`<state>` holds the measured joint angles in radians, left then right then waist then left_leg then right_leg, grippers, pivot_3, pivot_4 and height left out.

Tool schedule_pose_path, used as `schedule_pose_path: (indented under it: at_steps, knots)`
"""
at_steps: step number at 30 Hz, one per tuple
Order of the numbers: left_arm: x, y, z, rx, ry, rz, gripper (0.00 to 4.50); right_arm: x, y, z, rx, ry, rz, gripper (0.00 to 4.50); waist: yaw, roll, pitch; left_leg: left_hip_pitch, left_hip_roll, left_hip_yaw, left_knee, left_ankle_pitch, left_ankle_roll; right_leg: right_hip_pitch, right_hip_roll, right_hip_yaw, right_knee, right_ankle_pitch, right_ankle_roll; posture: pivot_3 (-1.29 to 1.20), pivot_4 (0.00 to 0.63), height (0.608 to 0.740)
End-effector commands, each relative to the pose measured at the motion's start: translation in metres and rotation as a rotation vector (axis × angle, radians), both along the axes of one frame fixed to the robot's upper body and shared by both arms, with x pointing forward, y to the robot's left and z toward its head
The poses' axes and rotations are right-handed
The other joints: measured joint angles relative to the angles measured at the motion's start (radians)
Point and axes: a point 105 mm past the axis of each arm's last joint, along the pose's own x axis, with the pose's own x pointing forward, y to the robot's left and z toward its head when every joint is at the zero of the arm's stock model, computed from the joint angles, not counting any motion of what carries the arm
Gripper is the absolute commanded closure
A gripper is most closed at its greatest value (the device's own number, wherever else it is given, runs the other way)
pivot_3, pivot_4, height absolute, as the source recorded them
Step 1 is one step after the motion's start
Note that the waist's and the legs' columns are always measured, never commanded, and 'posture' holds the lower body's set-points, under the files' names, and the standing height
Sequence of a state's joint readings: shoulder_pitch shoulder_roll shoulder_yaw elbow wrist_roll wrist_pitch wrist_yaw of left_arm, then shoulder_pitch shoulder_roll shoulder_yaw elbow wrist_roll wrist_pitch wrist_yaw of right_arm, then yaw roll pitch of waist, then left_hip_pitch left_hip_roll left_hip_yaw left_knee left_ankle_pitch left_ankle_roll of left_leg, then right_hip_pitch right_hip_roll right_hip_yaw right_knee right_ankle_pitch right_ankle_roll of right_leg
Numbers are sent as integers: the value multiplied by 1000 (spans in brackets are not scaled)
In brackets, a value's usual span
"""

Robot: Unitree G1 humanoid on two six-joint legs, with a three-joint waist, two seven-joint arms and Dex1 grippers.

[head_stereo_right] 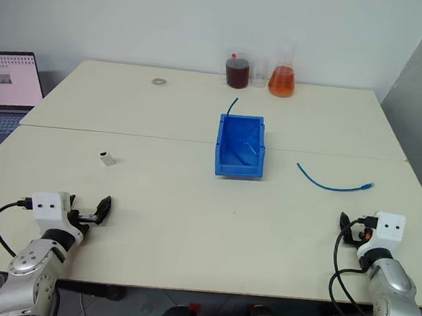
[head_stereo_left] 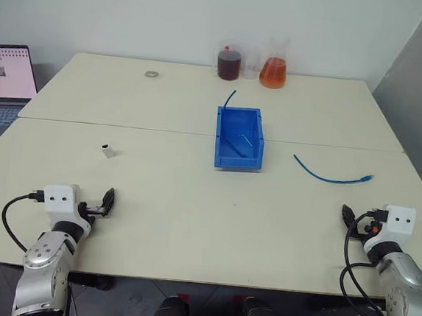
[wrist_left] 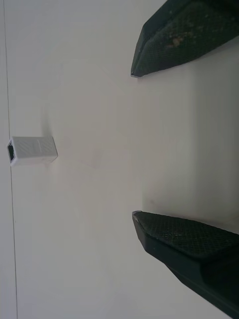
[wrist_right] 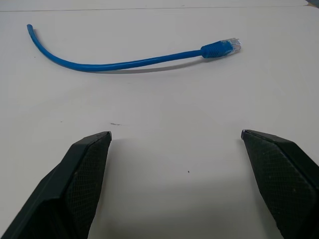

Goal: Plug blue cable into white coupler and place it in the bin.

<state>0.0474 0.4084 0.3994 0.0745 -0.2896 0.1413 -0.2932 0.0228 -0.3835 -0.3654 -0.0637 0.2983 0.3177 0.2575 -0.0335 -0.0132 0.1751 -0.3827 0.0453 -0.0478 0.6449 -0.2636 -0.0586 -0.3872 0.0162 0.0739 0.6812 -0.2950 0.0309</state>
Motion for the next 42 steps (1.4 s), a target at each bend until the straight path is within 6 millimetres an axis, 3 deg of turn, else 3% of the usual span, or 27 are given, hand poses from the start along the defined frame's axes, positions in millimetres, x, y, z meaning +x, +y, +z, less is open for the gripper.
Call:
schedule_pose_path:
  at_steps: [1, 6, 13, 17, 19, 22, 25, 31, 35, 42]
  knots:
    - [1, -5, 11, 37, -22, -25, 0, 3, -3, 15, -5, -53, -7, 56, 0, 0, 0, 0, 0, 0, 0, 0, 0, 0, 0, 0, 0, 0, 0, 0, 150, 740]
    - [13, -31, 27, 49, -52, -158, 0, 2, -1, 18, 3, -60, -7, 56, 0, 0, 0, 0, 0, 0, 0, 0, 0, 0, 0, 0, 0, 0, 0, 0, 150, 740]
    - [24, -105, 73, 54, -106, -584, 0, 11, -5, 31, -13, -31, -83, 56, 1, -1, 1, -1, 0, 0, 0, 0, 0, 0, 0, -1, 0, 0, 0, 0, 150, 740]
    - [21, -159, 103, 108, -151, -873, 0, 33, -7, 54, 99, -59, -232, 56, -7, 0, 1, -1, 0, 0, 0, 0, 0, -1, 0, 0, 0, 0, 0, 0, 150, 740]
    - [18, -183, 108, 129, -157, -1000, 0, 48, -2, 66, 169, -77, -275, 56, -9, 0, 1, -1, 0, 0, 0, 0, 0, -1, 0, 0, 1, 0, 0, 0, 150, 740]
    - [16, -204, 109, 133, -158, -1116, 0, 71, 3, 81, 239, -88, -309, 56, -15, 0, 1, -1, -1, 0, 0, 0, 0, -1, 0, 0, 1, 3, -5, 0, 150, 740]
    - [15, -217, 104, 181, -146, -1205, 0, 96, 8, 89, 280, -71, -351, 56, -17, 1, 1, -2, -1, 0, 0, 0, 0, -2, 0, 0, 0, 3, -5, 0, 150, 740]
    - [14, -229, 95, 251, -156, -1270, 0, 122, 9, 86, 385, -22, -488, 56, -19, 1, 2, -8, -1, 0, -1, 0, 0, -6, 0, 0, -1, 3, -6, 0, 150, 740]
    - [13, -228, 92, 255, -158, -1263, 0, 125, 6, 76, 442, 43, -606, 56, -20, 1, 2, -19, -1, 1, 0, 1, -1, -18, -1, 0, 3, 3, -6, 0, 150, 740]
    - [6, -223, 87, 255, -147, -1240, 0, 118, 2, 66, 390, 103, -706, 56, -18, 1, 1, -19, -1, 2, 0, 0, 0, -18, -2, 0, 2, 3, -6, 0, 150, 740]
